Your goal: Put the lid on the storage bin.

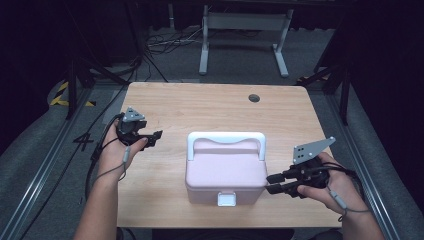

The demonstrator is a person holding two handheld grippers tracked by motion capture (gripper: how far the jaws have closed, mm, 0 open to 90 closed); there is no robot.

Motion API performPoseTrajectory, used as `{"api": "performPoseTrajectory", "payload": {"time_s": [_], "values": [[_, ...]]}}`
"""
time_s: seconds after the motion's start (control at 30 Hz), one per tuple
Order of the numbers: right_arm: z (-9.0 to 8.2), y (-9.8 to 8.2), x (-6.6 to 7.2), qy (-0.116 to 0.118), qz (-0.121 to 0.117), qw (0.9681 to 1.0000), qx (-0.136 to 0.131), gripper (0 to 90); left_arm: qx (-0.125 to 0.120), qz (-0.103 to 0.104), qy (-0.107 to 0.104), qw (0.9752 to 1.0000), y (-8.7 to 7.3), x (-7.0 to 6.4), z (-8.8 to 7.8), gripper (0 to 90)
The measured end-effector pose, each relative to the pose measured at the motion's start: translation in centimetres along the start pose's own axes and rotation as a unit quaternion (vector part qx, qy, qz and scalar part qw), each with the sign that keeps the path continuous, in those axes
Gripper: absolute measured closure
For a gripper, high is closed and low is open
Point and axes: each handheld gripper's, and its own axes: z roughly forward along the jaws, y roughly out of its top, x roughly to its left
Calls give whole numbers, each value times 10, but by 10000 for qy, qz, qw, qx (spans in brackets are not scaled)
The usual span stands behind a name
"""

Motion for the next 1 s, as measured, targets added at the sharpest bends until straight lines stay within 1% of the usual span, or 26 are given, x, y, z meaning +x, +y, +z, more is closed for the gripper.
{"api": "performPoseTrajectory", "payload": {"time_s": [0.03,0.07,0.1,0.17,0.23,0.3,0.33,0.37,0.4,0.43,0.57,0.67,0.73,0.77,0.8,0.83,0.87,0.9,0.97,1.0], "values": [[-2,1,-1,24,0,9999,-129,623,-21,14,-6,10000,-1,0,-2,319],[-7,2,-2,5,-4,9995,-327,617,-29,29,13,10000,-2,0,-3,319],[-9,3,-3,-14,0,9991,-430,608,-44,17,4,10000,-3,0,-4,320],[-16,5,-7,-117,9,9969,-784,582,-43,-6,11,10000,-6,0,-6,320],[-22,7,-11,-260,33,9940,-1060,565,-51,-15,19,10000,-8,0,-9,321],[-26,8,-15,-361,52,9917,-1231,547,-53,-16,44,10000,-11,1,-11,320],[-27,8,-17,-400,71,9905,-1310,532,-53,-49,43,10000,-12,1,-12,320],[-28,9,-20,-464,88,9895,-1364,525,-20,-24,65,10000,-14,1,-14,320],[-28,9,-20,-464,88,9895,-1364,525,-20,-24,65,10000,-14,1,-14,321],[-30,10,-26,-648,134,9873,-1442,523,-49,-84,57,9999,-17,1,-16,320],[-31,10,-39,-957,249,9829,-1553,503,-33,-90,97,9999,-21,3,-20,320],[-33,8,-49,-1070,337,9805,-1611,484,-16,-114,113,9999,-24,5,-22,320],[-34,7,-55,-1208,365,9781,-1656,463,-7,-136,123,9998,-25,5,-22,320],[-34,7,-55,-1208,365,9781,-1656,463,-7,-136,123,9998,-25,5,-22,320],[-35,4,-62,-1327,407,9765,-1650,448,-6,-136,129,9998,-25,6,-22,320],[-35,3,-65,-1388,423,9759,-1631,448,-10,-139,130,9998,-25,6,-22,320],[-35,3,-65,-1388,423,9759,-1631,448,-7,-145,127,9998,-26,6,-22,320],[-36,0,-70,-1461,462,9743,-1651,436,15,-142,125,9998,-26,7,-22,320],[-37,-2,-74,-1530,500,9730,-1655,430,2,-152,126,9998,-26,8,-21,320],[-38,-4,-77,-1609,509,9718,-1647,426,8,-152,127,9998,-26,8,-21,320]]}}
